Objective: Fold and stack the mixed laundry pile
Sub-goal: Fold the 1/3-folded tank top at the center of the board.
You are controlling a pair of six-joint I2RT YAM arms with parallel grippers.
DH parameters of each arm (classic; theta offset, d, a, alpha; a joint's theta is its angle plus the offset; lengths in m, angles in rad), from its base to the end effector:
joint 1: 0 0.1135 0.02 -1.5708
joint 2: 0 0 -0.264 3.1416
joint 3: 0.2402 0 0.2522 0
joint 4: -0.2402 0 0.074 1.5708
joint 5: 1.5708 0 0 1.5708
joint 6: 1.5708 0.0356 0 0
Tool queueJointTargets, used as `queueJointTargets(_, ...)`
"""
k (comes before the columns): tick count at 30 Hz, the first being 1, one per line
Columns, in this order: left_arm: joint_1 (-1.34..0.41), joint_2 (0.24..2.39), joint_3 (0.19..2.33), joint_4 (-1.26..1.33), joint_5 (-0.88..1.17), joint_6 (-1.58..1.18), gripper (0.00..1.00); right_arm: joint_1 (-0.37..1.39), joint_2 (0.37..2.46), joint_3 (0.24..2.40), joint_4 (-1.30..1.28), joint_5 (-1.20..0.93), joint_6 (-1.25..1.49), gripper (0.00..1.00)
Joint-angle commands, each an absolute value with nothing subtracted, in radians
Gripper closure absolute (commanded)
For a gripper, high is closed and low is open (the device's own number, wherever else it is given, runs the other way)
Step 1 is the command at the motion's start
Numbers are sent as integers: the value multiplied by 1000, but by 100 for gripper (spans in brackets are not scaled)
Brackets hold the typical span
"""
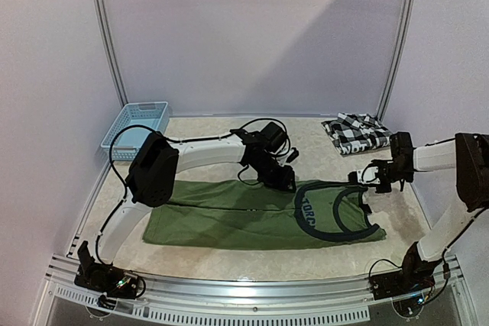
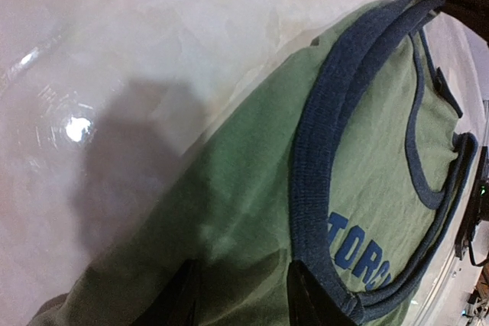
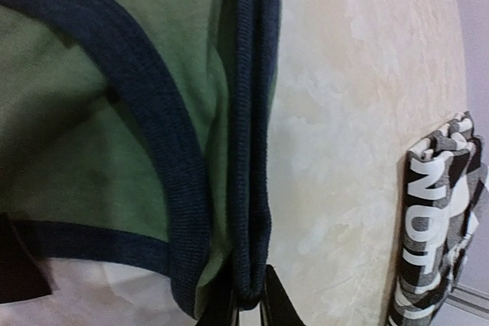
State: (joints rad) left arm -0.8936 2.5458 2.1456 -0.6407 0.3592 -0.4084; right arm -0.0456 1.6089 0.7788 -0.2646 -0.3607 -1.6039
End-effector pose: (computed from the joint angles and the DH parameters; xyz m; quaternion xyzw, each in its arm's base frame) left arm 0.3297 -0.4300 0.1289 0.2735 0.9105 -0.2933 0.1005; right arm 0.2891 -0.0006 0.1416 -0.7019 0.6505 -0.0521 0.2855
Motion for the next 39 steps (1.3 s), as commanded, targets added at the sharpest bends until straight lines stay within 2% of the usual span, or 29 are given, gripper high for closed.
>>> queueJointTargets(1, -910, 2550, 2105, -734, 340, -396, 60, -44, 1579, 691, 59, -287, -1653, 90)
queueJointTargets(4, -910, 2548, 2105, -728, 339, -400, 60, -44, 1565, 661, 155, -287, -1625, 94)
queueJointTargets(11, -910, 2535, 2082, -700, 345, -402, 61, -29, 1477, 598, 156, -318, -1677, 100)
queueJointTargets(19, -910, 2529, 2073, -691, 344, -395, 61, -28, 1439, 488, 281, -290, -1776, 100)
queueJointTargets(25, -910, 2530, 2071, -683, 346, -398, 61, -28, 1458, 367, 566, -327, -1842, 100)
queueJointTargets(33, -910, 2515, 2067, -689, 345, -387, 61, -30, 1448, 276, 642, -333, -1936, 100)
queueJointTargets(35, -910, 2511, 2070, -692, 346, -383, 61, -29, 1444, 221, 710, -350, -1960, 95)
queueJointTargets(37, -909, 2505, 2074, -699, 347, -373, 61, -29, 1438, 169, 748, -356, -1995, 83)
queueJointTargets(39, -907, 2497, 2086, -715, 345, -361, 60, -29, 1420, 134, 730, -327, -2047, 79)
